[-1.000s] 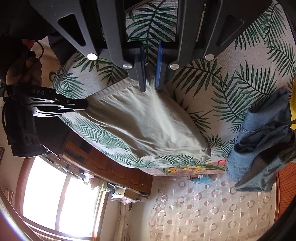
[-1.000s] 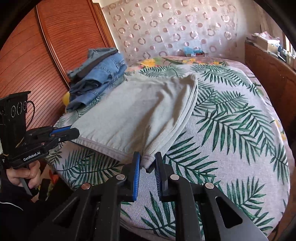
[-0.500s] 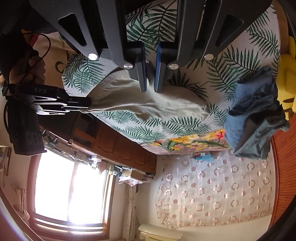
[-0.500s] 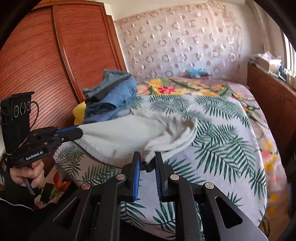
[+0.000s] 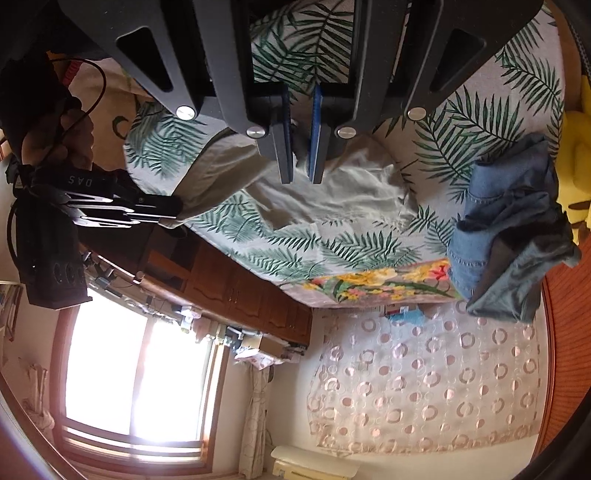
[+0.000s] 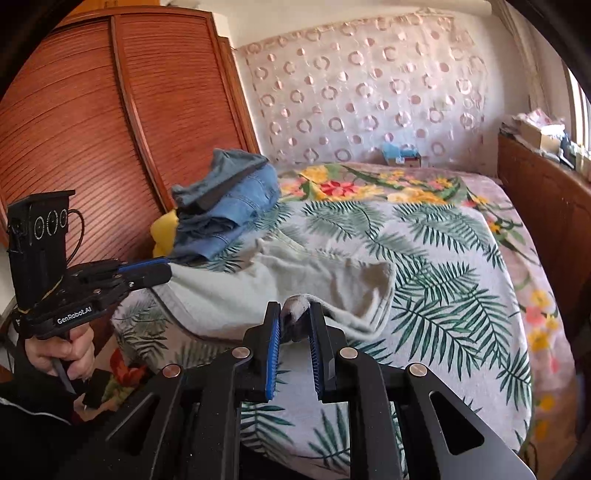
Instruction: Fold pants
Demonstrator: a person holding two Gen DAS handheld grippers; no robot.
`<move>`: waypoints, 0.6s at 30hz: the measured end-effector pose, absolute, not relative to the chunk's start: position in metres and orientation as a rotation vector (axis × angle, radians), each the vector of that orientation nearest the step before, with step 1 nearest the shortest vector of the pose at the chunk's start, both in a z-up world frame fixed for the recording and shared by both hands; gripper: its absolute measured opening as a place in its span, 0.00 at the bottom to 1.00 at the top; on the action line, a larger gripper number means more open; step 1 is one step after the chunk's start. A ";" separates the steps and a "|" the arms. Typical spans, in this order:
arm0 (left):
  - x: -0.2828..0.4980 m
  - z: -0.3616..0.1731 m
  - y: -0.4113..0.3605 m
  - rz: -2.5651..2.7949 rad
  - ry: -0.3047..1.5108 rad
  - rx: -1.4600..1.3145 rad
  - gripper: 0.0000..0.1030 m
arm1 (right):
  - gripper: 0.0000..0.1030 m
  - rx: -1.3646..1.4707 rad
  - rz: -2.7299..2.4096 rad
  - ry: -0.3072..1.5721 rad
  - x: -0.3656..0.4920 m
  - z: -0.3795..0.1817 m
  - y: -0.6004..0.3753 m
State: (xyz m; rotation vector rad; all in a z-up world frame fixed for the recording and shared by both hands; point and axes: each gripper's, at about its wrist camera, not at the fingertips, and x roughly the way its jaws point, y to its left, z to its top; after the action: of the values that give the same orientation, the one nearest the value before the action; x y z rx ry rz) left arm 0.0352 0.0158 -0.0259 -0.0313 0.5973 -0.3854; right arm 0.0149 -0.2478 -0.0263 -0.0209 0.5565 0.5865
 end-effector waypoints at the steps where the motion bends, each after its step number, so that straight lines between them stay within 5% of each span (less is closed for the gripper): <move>1: 0.043 -0.030 0.016 -0.375 0.608 -0.026 0.09 | 0.15 -0.020 0.580 0.564 0.021 -0.029 -0.247; 18: 0.120 -0.030 0.030 -0.289 0.611 -0.016 0.09 | 0.15 -0.052 0.534 0.569 0.094 -0.022 -0.211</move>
State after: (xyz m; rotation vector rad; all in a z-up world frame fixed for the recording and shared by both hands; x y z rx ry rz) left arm 0.1200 0.0304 -0.0295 -0.0164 0.6105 -0.2892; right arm 0.0936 -0.2114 -0.0221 -0.0515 0.5687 0.5344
